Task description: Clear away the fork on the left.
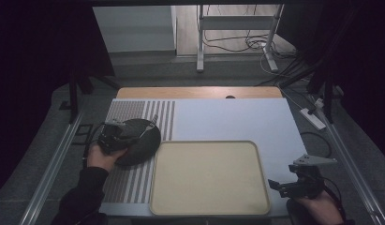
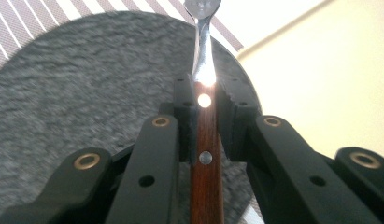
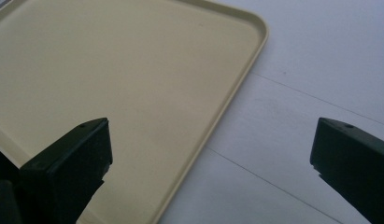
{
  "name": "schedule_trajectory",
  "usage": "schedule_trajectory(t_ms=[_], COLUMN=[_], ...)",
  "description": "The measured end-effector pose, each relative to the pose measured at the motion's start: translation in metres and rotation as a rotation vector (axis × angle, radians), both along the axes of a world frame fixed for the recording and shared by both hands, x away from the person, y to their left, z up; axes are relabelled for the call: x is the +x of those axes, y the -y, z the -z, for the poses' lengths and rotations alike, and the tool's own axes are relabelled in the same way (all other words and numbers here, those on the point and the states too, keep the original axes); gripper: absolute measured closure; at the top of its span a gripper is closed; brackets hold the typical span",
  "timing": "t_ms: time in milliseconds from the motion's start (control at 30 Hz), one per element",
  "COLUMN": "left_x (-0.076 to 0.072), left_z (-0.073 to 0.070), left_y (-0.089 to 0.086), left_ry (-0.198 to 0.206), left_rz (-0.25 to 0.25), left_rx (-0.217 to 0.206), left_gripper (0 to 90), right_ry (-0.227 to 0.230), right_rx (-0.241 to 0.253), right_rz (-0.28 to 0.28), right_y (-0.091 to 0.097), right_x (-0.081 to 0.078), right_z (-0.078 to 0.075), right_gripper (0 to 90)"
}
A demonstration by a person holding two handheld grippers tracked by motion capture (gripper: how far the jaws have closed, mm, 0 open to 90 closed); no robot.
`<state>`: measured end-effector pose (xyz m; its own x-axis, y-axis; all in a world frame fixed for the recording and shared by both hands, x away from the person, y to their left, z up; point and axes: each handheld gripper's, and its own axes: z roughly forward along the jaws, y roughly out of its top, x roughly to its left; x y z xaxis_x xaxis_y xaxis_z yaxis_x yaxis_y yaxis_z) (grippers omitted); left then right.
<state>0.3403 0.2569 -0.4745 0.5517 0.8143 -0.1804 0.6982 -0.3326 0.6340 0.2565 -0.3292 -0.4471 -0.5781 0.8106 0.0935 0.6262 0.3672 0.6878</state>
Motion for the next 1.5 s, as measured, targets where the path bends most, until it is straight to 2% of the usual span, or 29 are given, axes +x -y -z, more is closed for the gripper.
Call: schedule_trajectory(t_ms=[133,400,633,733,1000,1167,1500], left_x=[-0.013,-0.041,-0.059,-0.064,-0.073,-0.074,-0.067], left_z=[0.002,0.002,0.002,0.001,0.001,0.002,0.008], left_y=[0.007,0.016,0.025,0.031,0.044,0.057,0.089], left_ry=[-0.026,-0.045,-0.062,-0.056,-0.070,-0.079,-0.106], left_rz=[-0.009,-0.034,-0.040,-0.036,-0.042,-0.049,-0.005], left_rx=[-0.007,-0.016,-0.042,-0.031,-0.049,-0.040,-0.034], left_gripper=[77.9,77.9,77.9,77.9,77.9,77.9,77.8], right_ry=[0.001,0.003,0.007,0.007,0.008,0.007,0.003], right_rx=[0.002,-0.001,-0.009,-0.010,-0.019,-0.017,-0.016], right_rz=[0.004,0.005,-0.010,-0.008,-0.011,-0.007,-0.002], right_y=[0.000,0.000,-0.001,-0.001,-0.003,-0.002,-0.002], right_x=[0.000,0.000,-0.001,-0.001,-0.001,0.000,0.000], right_z=[0.000,0.000,0.000,0.000,0.000,0.000,0.000], right_gripper=[0.0,0.0,0.0,0.0,0.0,0.0,0.0])
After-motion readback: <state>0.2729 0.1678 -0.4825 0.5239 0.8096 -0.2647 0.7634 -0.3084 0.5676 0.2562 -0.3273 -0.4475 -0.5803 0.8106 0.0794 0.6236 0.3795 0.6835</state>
